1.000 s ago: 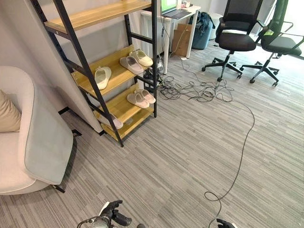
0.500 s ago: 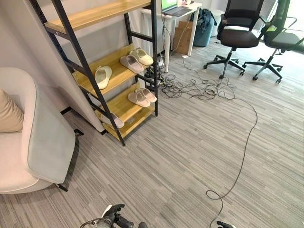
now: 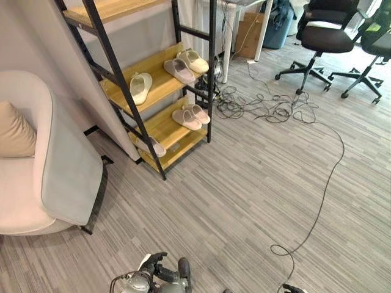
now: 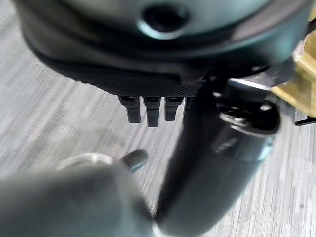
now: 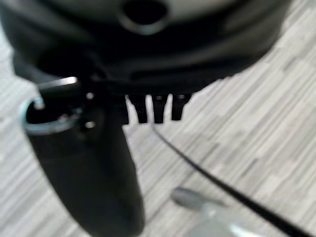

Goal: Arrange the slippers neatly on the shoe rack.

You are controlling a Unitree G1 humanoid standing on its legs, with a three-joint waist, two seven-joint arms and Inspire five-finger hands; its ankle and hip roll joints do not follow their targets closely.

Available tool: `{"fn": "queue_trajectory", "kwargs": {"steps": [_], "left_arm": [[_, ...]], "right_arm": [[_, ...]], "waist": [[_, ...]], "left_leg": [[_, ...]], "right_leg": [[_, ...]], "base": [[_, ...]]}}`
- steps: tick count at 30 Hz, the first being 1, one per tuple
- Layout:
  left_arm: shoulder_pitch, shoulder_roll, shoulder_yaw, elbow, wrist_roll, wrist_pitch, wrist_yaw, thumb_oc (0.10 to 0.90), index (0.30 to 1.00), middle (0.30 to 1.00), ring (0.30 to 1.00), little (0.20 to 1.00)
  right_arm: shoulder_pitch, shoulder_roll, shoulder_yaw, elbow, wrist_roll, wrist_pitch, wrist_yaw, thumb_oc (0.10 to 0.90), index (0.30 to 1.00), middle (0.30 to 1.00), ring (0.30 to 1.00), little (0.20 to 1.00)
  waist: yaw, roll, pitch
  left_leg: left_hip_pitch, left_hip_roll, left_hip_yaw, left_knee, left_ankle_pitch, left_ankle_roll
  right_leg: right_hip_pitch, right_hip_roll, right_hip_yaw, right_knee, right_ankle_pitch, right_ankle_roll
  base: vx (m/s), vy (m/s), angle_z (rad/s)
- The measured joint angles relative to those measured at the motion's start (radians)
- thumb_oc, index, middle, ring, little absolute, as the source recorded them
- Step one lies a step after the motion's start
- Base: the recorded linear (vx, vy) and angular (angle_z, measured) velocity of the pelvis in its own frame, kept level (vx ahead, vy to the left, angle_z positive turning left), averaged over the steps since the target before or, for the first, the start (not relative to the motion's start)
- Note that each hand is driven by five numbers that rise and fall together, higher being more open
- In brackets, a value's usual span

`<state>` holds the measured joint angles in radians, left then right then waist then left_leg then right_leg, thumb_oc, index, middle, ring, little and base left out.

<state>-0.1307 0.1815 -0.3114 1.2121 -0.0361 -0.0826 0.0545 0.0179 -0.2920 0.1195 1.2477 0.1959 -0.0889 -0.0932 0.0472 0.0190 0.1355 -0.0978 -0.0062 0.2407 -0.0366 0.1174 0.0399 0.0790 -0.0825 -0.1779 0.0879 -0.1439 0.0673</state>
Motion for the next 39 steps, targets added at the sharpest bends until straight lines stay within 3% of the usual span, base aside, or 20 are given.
{"fn": "queue_trajectory", "kwargs": {"steps": [1,2,3,4,6,10,12,15,16,17,19,20,23,24,26,28,30,31,34,39], "left_arm": [[-0.004,0.001,0.000,0.000,0.000,0.000,0.000,0.800,0.900,0.900,0.900,0.900],[-0.010,-0.001,-0.004,0.004,0.000,0.001,0.000,0.800,0.900,0.900,0.900,0.900],[-0.009,0.003,-0.007,0.004,0.000,0.001,0.000,0.800,0.900,0.900,0.900,0.900],[-0.008,0.014,-0.013,-0.001,0.000,-0.001,0.002,0.800,0.900,0.900,0.900,0.900],[-0.003,0.033,-0.028,0.003,-0.001,0.001,0.008,0.800,0.900,0.900,0.900,0.900],[0.011,0.035,-0.024,0.018,-0.002,0.002,0.010,0.800,0.900,0.900,0.900,0.900],[0.008,0.029,-0.024,0.041,-0.001,0.003,0.012,0.800,0.900,0.900,0.900,0.900],[0.015,-0.002,-0.020,0.050,0.000,0.002,0.021,0.800,0.900,0.900,0.900,0.900],[0.019,-0.008,-0.024,0.051,0.000,0.002,0.020,0.800,0.900,0.900,0.900,0.900],[0.035,-0.030,-0.021,0.050,0.002,0.000,0.021,0.800,0.900,0.900,0.900,0.900],[0.048,-0.052,-0.011,0.056,0.002,-0.001,0.020,0.800,0.900,0.900,0.900,0.900],[0.049,-0.053,0.004,0.061,0.004,-0.002,0.020,0.800,0.900,0.900,0.900,0.900],[0.042,-0.054,0.019,0.066,0.007,-0.001,0.022,0.800,0.900,0.900,0.900,0.900],[0.028,-0.054,0.018,0.063,0.007,-0.001,0.022,0.800,0.900,0.900,0.900,0.900],[0.030,-0.059,0.020,0.048,0.000,-0.002,0.020,0.800,0.900,0.900,0.900,0.900],[0.000,-0.066,0.006,0.033,-0.002,-0.002,0.021,0.800,0.900,0.900,0.900,0.900],[-0.008,-0.060,0.000,0.028,-0.002,-0.002,0.021,0.800,0.900,0.900,0.900,0.900],[-0.004,-0.060,0.001,0.020,-0.003,-0.002,0.020,0.800,0.900,0.900,0.900,0.900],[-0.009,-0.059,0.003,0.020,-0.002,-0.001,0.019,0.800,0.900,0.900,0.900,0.900],[0.010,-0.054,0.020,0.024,-0.002,-0.001,0.019,0.800,0.900,0.900,0.900,0.900]], "right_arm": [[-0.007,0.000,0.001,-0.003,-0.001,0.002,-0.001,0.800,0.900,0.900,0.900,0.900],[-0.025,-0.005,0.001,-0.005,-0.013,0.007,0.000,0.800,0.900,0.900,0.900,0.900],[-0.022,-0.003,-0.001,-0.020,-0.013,0.007,0.000,0.800,0.900,0.900,0.900,0.900],[-0.015,-0.001,0.000,-0.032,-0.013,0.000,-0.001,0.800,0.900,0.900,0.900,0.900],[-0.032,-0.008,0.000,-0.043,-0.014,0.000,-0.003,0.800,0.900,0.900,0.900,0.900],[-0.045,-0.013,0.005,-0.045,-0.017,-0.001,-0.002,0.800,0.900,0.900,0.900,0.900],[-0.064,-0.013,0.011,-0.051,-0.017,-0.001,-0.001,0.800,0.900,0.900,0.900,0.900],[-0.035,-0.007,0.012,-0.044,-0.017,0.006,0.000,0.800,0.900,0.900,0.900,0.900],[-0.025,-0.007,0.012,-0.042,-0.017,0.010,-0.001,0.800,0.900,0.900,0.900,0.900],[-0.004,-0.013,0.013,-0.035,-0.017,0.013,-0.001,0.800,0.900,0.900,0.900,0.900],[0.004,-0.018,0.012,-0.035,-0.019,0.014,0.000,0.800,0.900,0.900,0.900,0.900],[-0.006,-0.017,0.014,-0.036,-0.021,0.014,0.001,0.800,0.900,0.900,0.900,0.900],[-0.040,-0.026,0.042,-0.048,-0.020,0.008,0.000,0.800,0.900,0.900,0.900,0.900],[-0.049,-0.027,0.052,-0.047,-0.020,0.007,0.001,0.800,0.900,0.900,0.900,0.900],[-0.055,-0.034,0.062,-0.052,-0.018,0.004,0.000,0.800,0.900,0.900,0.900,0.900],[-0.057,-0.045,0.069,-0.044,-0.014,0.005,-0.001,0.800,0.900,0.900,0.900,0.900],[-0.054,-0.038,0.069,-0.039,-0.010,0.012,-0.001,0.800,0.900,0.900,0.900,0.900],[-0.053,-0.040,0.069,-0.039,-0.010,0.012,-0.001,0.800,0.900,0.900,0.900,0.900],[-0.046,-0.042,0.069,-0.037,-0.009,0.012,0.000,0.800,0.900,0.900,0.900,0.900],[-0.028,-0.033,0.069,-0.036,-0.007,0.010,0.000,0.800,0.900,0.900,0.900,0.900]], "waist": [[-0.006,0.005,0.002],[-0.010,0.031,0.015],[-0.018,0.034,0.014],[-0.022,0.017,0.009],[-0.025,0.009,0.009],[-0.026,0.013,-0.001],[-0.039,0.014,-0.002],[-0.064,0.005,-0.004],[-0.066,0.003,-0.004],[-0.066,0.028,-0.016],[-0.058,0.062,-0.037],[-0.059,0.060,-0.038],[-0.059,0.035,-0.042],[-0.057,0.013,-0.037],[-0.038,0.004,-0.039],[-0.021,-0.007,-0.032],[-0.017,-0.033,-0.018],[-0.009,-0.046,-0.010],[-0.007,-0.031,-0.007],[0.016,0.012,-0.025]], "left_leg": [[0.011,-0.007,-0.001,-0.007,0.000,0.014],[0.046,-0.004,0.004,-0.028,-0.001,0.031],[0.063,-0.014,-0.002,-0.033,-0.006,0.035],[0.081,-0.032,-0.001,-0.030,-0.036,0.033],[0.121,-0.052,-0.004,-0.030,-0.075,0.063],[0.165,-0.049,-0.010,-0.039,-0.105,0.033],[0.172,-0.046,-0.017,-0.039,-0.122,0.022],[0.235,-0.043,-0.070,-0.040,-0.163,-0.021],[0.253,-0.042,-0.085,-0.039,-0.174,-0.035],[0.287,-0.007,-0.100,-0.041,-0.194,-0.062],[0.297,0.053,-0.109,0.004,-0.197,-0.089],[0.285,0.068,-0.117,0.050,-0.198,-0.092],[0.208,0.098,-0.130,0.274,-0.190,-0.160],[0.112,0.110,-0.151,0.459,-0.176,-0.211],[0.064,0.116,-0.165,0.521,-0.158,-0.243],[-0.039,0.151,-0.144,0.670,-0.095,-0.233],[-0.045,0.150,-0.072,0.617,-0.123,-0.188],[-0.046,0.139,-0.021,0.499,-0.138,-0.164],[-0.065,0.085,0.057,0.194,-0.107,-0.165],[-0.084,0.063,0.087,0.053,-0.001,-0.175]], "right_leg": [[-0.031,-0.010,-0.003,0.082,-0.017,0.013],[-0.152,-0.040,0.005,0.358,-0.049,0.042],[-0.213,-0.067,0.003,0.499,-0.056,0.053],[-0.266,-0.088,0.027,0.590,-0.056,0.058],[-0.347,-0.128,0.043,0.640,-0.058,0.054],[-0.376,-0.128,-0.007,0.340,-0.022,0.054],[-0.407,-0.110,-0.008,0.194,0.055,0.063],[-0.379,-0.105,-0.005,-0.050,0.227,0.073],[-0.364,-0.103,-0.008,-0.050,0.275,0.057],[-0.328,-0.076,-0.009,-0.055,0.343,0.030],[-0.285,-0.018,-0.021,-0.056,0.321,-0.015],[-0.271,-0.007,-0.023,-0.058,0.307,-0.024],[-0.221,0.023,-0.028,-0.077,0.270,-0.072],[-0.195,0.020,-0.038,-0.090,0.259,-0.088],[-0.186,0.024,-0.036,-0.086,0.243,-0.117],[-0.162,0.041,-0.056,-0.093,0.200,-0.166],[-0.124,0.036,-0.065,-0.119,0.203,-0.163],[-0.107,0.041,-0.079,-0.142,0.199,-0.162],[-0.057,0.069,-0.123,-0.187,0.184,-0.144],[0.024,0.122,-0.118,-0.188,0.120,-0.127]], "base": [[0.13,0.150,-0.15],[0.06,0.079,0.06],[0.19,0.089,0.12],[0.25,0.053,0.23],[0.31,-0.014,0.03],[0.29,-0.168,0.03],[0.24,-0.182,0.09],[0.32,-0.278,0.49],[0.29,-0.259,0.57],[0.29,-0.283,0.40],[0.30,-0.335,0.16],[0.23,-0.302,-0.13],[0.15,-0.349,-0.05],[0.04,-0.118,-0.01],[0.13,-0.222,0.06],[0.30,-0.253,0.36],[0.27,-0.086,0.36],[0.29,-0.081,0.34],[0.30,-0.074,0.34],[0.37,-0.022,-0.09]]}}
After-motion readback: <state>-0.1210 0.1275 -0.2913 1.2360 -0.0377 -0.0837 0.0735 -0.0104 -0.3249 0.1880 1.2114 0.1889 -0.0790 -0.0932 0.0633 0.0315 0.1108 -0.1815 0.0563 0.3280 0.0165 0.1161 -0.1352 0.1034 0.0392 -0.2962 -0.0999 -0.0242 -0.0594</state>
